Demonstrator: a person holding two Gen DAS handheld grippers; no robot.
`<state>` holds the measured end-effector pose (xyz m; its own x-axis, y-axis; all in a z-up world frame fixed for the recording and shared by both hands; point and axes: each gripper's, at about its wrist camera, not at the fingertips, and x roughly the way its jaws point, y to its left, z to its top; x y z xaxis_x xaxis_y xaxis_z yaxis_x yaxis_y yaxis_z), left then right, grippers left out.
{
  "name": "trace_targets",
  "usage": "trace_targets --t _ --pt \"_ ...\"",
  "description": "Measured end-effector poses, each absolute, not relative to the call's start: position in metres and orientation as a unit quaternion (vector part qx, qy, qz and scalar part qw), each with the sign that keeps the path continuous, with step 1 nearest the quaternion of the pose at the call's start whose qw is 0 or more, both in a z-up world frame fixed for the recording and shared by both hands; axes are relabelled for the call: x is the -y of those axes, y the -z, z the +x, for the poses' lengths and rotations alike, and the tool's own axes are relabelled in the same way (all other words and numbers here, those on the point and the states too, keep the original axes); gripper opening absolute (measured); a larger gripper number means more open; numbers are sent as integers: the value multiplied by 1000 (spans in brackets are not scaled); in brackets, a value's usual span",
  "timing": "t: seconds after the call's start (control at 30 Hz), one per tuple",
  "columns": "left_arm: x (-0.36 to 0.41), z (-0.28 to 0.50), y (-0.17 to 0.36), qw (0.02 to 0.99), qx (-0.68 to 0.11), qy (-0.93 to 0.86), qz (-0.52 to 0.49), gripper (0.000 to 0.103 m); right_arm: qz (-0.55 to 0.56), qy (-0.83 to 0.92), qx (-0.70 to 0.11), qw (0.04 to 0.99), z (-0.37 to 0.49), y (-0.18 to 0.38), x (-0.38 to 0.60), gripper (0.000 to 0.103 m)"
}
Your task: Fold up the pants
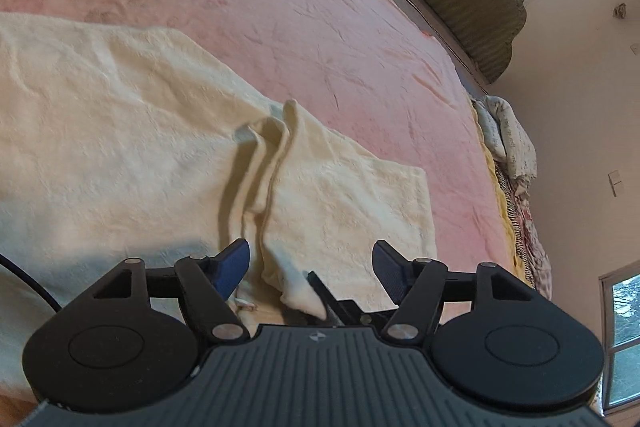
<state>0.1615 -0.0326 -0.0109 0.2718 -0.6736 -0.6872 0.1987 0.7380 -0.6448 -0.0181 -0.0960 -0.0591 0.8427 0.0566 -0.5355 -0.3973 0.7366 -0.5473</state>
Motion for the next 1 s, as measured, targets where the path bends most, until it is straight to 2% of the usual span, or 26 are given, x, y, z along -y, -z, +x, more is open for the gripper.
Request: trace_targets --t 0.2,0.23,0.27,0.3,0.33,0.4,0.63,0.83,0.93,1.0 --pt "48 168 36 730 -557 284 -274 69 -161 -147 -254 942 -9 17 144 9" --pt "48 170 41 726 -561 273 -289 65 -147 -154 -258 942 -11 14 147 9" --pt "47 171 46 723 -561 267 -303 47 -140 -159 -261 942 -11 14 148 9" --pt "47 172 50 720 -563 261 -310 36 -137 -166 -264 940 -12 15 147 9" --pt "46 172 52 723 -567 250 -305 21 -141 -171 -266 938 -12 17 143 9" --pt "39 167 54 734 -563 235 -299 9 -158 -174 -269 934 -16 20 135 9" --pt "24 150 60 740 -563 218 -296 8 -145 -240 -290 915 -12 19 134 10" --pt "31 151 57 752 -559 216 -274 8 -22 -208 -277 938 12 -7 192 12" --pt "34 150 57 755 -558 214 -269 8 22 -130 -318 939 48 8 210 12" --pt "33 151 56 756 -559 218 -262 15 25 -111 -358 927 71 28 211 11"
